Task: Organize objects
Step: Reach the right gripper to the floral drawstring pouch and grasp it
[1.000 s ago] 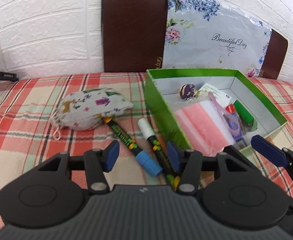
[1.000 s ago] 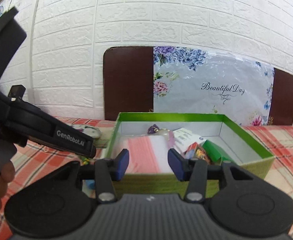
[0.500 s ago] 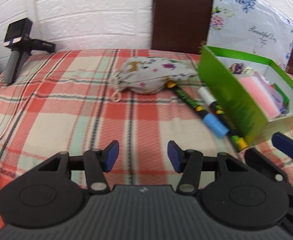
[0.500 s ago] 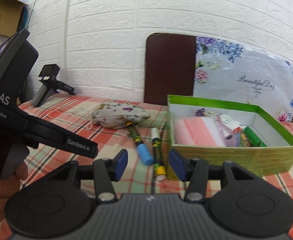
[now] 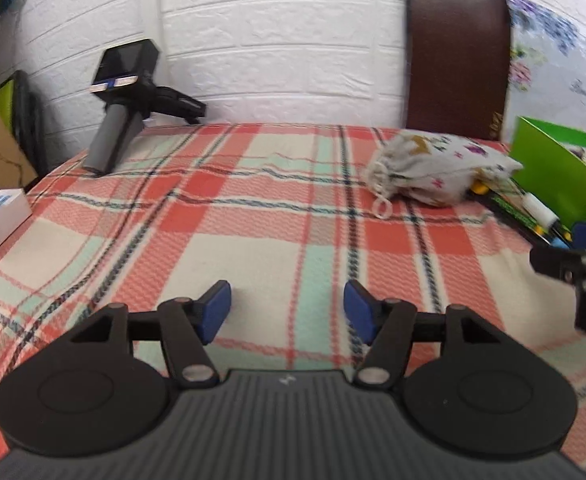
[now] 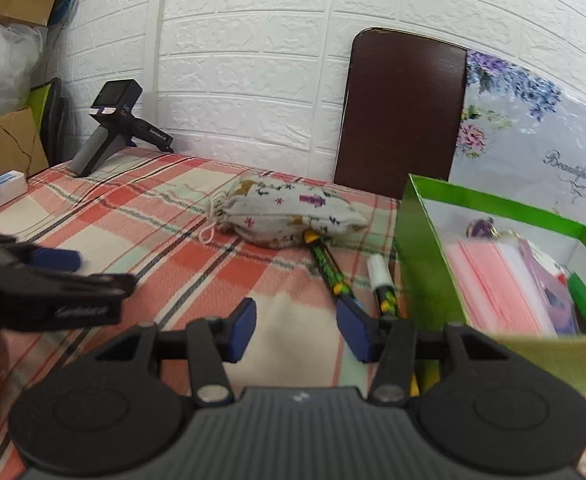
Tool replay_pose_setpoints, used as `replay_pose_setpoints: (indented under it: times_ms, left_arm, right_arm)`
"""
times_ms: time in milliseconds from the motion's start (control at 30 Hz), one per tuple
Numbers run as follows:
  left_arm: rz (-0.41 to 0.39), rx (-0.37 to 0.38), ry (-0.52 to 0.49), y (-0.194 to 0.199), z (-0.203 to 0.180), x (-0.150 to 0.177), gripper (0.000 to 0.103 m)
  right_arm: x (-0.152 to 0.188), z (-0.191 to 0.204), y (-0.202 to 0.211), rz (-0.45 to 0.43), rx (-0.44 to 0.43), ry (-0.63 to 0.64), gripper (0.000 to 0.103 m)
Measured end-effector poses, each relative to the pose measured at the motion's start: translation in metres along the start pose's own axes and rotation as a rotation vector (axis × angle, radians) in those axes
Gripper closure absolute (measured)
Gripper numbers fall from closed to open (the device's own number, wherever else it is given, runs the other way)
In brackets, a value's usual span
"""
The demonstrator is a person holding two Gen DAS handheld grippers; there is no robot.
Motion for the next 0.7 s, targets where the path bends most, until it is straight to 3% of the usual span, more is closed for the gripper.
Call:
replay_pose_setpoints:
  times_ms: [133, 233, 333, 467, 500, 533, 700]
  left_arm:
    - [-0.036, -0.02, 0.059, -0.004, 0.018, -0.004, 0.036]
    - [-0.053, 0.007, 0.074, -0.004, 0.019, -0.003, 0.032]
    - [-0.057, 0.028, 0.081, -0.004, 0.017, -0.003, 0.027]
    - [-0.067, 0.05, 0.103, -0.004, 0.019, -0.003, 0.026]
    - [-0.069, 0.053, 0.108, -0.004, 0.019, -0.003, 0.026]
    - [-0.07, 0.055, 0.111, -0.004, 0.02, -0.003, 0.026]
    - [-0.072, 0.06, 0.116, -0.004, 0.02, -0.003, 0.026]
  right_arm:
    - [-0.031, -0.003, -0.036, 0.035, -0.041, -0.103, 0.051]
    - [-0.056, -0.015, -0.06, 0.031, -0.034, -0.196, 0.039]
    - [-0.067, -0.02, -0.096, 0.094, -0.065, -0.254, 0.024]
    - [-0.076, 0.004, -0.127, 0.114, -0.041, -0.101, 0.016]
    - [-0.076, 0.016, -0.13, 0.125, -0.085, -0.038, 0.039]
    - [-0.076, 0.026, -0.132, 0.152, -0.143, -0.037, 0.042]
    - [-0.074, 0.032, -0.131, 0.174, -0.128, -0.029, 0.047]
Point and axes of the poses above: each gripper's, at about its wrist camera, not at the fingertips, and y roughly against the way its jaws point, z to its left, x to its underside, the point moved 9 cm from there along -y, roughly the way its jaws point, and after that the axes turned 15 degrees about x, right-handed, at the moved point
